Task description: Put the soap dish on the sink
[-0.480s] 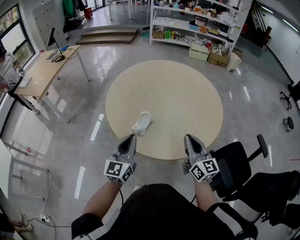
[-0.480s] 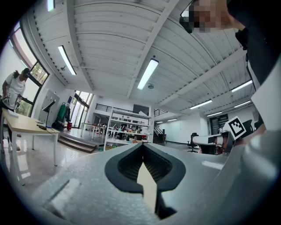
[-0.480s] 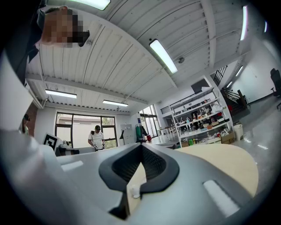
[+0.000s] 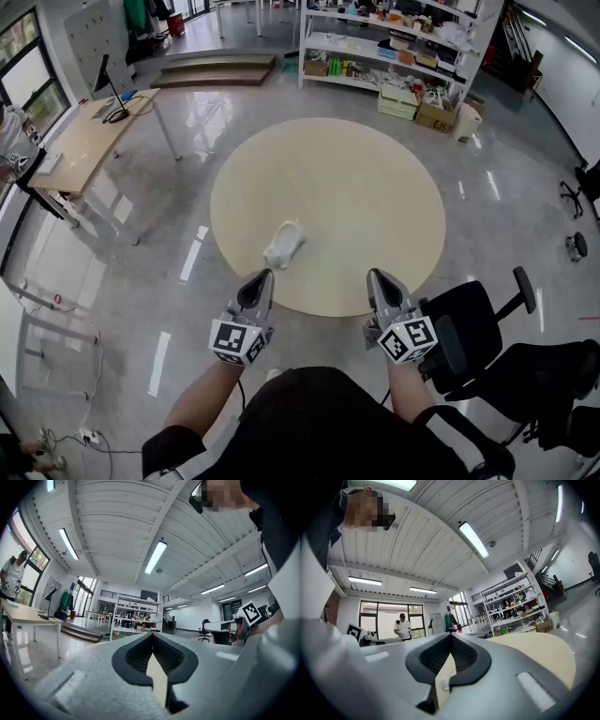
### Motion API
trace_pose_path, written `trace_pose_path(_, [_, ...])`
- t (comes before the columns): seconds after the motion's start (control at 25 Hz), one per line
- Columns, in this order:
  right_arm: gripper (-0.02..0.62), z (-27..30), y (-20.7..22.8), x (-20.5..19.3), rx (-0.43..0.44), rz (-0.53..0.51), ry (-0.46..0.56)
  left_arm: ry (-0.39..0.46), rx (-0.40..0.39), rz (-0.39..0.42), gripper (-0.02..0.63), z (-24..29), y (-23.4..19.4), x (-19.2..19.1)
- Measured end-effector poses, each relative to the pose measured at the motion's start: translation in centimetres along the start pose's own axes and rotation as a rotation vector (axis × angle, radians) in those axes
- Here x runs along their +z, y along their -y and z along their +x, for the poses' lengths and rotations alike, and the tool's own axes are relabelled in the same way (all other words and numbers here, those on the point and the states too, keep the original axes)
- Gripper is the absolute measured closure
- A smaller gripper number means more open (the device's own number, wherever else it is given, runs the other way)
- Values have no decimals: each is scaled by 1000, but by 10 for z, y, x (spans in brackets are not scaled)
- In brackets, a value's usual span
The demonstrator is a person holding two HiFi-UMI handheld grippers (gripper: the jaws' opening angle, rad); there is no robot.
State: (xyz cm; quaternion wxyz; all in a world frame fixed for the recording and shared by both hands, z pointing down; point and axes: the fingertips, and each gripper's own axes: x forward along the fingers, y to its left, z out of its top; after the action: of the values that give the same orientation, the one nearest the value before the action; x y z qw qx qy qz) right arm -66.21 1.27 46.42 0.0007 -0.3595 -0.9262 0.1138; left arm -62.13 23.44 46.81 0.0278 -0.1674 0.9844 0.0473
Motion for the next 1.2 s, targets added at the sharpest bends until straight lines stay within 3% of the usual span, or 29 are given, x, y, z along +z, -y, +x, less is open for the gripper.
trace_pose_path(0.36, [589,4,-17,-7,4,14,-18,-10,-16,2,604,-7,-9,2])
trace_pose_path(0.6, [589,9,-34,-9,-27,14,-7,-20,-79,2,604,-12,-23,4])
trace_pose_path(0.92, [589,19,-68,-6,-68,-2,0,-18,-101,-6,604,-22,-56,11])
trace_pose_path(1.2, [589,23,-73,-13,-88,19,-22,-58,-177,31,603,-6,-56,7])
